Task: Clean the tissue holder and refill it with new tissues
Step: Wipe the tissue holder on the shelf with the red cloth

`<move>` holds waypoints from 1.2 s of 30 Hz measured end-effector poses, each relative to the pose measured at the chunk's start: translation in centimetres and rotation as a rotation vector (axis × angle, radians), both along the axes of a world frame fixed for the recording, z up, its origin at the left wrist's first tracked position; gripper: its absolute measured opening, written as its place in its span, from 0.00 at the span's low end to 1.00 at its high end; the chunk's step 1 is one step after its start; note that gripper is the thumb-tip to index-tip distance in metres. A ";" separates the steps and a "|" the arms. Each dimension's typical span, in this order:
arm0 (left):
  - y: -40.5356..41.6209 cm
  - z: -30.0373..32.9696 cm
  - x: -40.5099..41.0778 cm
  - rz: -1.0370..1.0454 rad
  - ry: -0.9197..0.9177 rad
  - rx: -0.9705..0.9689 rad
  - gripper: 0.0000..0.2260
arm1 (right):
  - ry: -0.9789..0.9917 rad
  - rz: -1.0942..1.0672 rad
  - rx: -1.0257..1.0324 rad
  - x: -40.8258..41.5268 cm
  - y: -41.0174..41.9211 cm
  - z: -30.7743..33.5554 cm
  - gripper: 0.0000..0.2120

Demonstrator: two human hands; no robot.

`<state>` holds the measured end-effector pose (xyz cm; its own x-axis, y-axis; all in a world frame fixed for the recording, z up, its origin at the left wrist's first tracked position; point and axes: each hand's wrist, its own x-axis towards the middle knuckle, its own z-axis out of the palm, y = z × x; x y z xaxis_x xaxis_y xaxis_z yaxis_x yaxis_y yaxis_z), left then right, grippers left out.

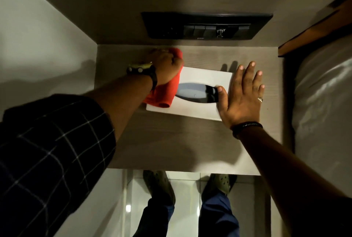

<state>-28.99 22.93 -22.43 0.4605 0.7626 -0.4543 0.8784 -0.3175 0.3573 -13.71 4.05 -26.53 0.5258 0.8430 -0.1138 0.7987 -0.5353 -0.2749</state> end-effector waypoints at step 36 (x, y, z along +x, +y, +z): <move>-3.0 -1.7 -1.9 -0.017 -0.251 0.217 0.30 | 0.016 -0.050 0.036 0.0 0.3 0.2 0.35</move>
